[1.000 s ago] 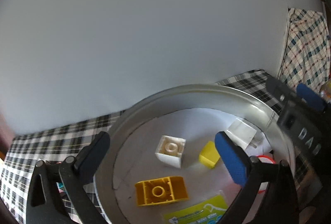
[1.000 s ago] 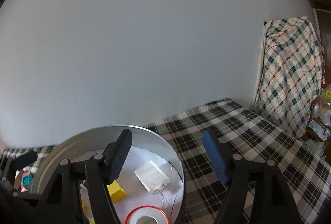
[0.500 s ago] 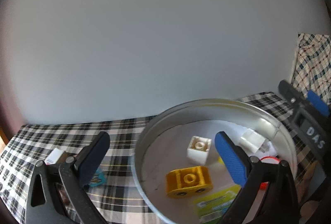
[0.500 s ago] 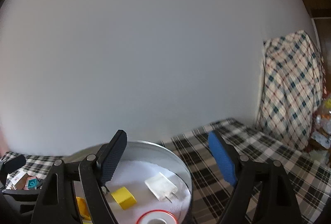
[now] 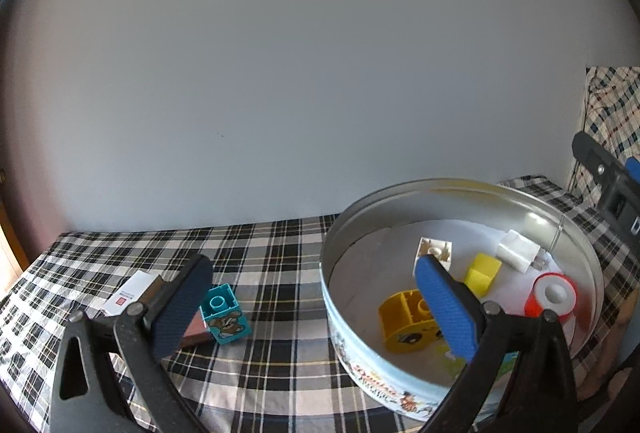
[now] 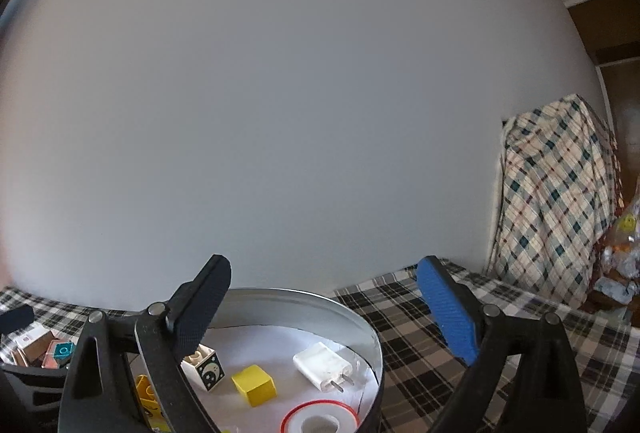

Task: Organize rigid objects
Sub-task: 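Withdraw both open tools from the tin toward the remaining items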

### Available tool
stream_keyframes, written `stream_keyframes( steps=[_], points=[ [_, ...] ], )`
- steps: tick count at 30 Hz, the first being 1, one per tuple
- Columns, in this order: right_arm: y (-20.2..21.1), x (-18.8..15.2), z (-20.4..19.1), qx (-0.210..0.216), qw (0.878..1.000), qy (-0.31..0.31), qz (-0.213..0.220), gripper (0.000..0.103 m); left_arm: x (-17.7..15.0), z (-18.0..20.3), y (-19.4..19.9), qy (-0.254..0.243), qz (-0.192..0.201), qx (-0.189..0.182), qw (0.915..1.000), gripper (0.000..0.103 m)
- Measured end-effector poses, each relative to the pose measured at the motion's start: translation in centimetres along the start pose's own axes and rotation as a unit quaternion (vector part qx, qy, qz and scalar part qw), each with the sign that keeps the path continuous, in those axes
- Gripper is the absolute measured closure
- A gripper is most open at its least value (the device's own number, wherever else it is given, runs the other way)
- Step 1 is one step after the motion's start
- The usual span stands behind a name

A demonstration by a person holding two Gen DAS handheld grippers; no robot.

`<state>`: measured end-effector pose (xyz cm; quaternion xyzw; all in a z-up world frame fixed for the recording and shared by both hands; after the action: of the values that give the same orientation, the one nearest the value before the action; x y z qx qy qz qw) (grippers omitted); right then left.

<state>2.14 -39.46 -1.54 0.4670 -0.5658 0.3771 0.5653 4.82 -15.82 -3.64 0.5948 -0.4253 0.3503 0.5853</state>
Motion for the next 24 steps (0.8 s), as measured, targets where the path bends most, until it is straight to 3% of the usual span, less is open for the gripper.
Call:
stream_keyframes(
  steps=[7, 24],
  points=[
    [1.0, -0.3, 1.3, -0.027, 0.999, -0.028, -0.012, 0.007, -0.3, -0.2, 0.2, 0.002, -0.003, -0.010, 0.9999, 0.000],
    [4.8, -0.8, 0.2, -0.045, 0.998, -0.048, -0.013, 0.007, -1.8, -3.3, 2.1, 0.010, -0.011, -0.024, 0.9996, 0.000]
  ],
)
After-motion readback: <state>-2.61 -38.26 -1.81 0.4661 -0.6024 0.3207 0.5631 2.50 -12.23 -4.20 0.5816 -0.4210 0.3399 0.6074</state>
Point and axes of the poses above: each gripper's, at about its wrist camera, not at the fingertips, and y roughly against the way its jaws point, z to its right, x to its top, the point moved 5 cm from there along -y, roughly the way its jaws point, and after that the axes turned 1 degree about -z, right-handed, at the moved point
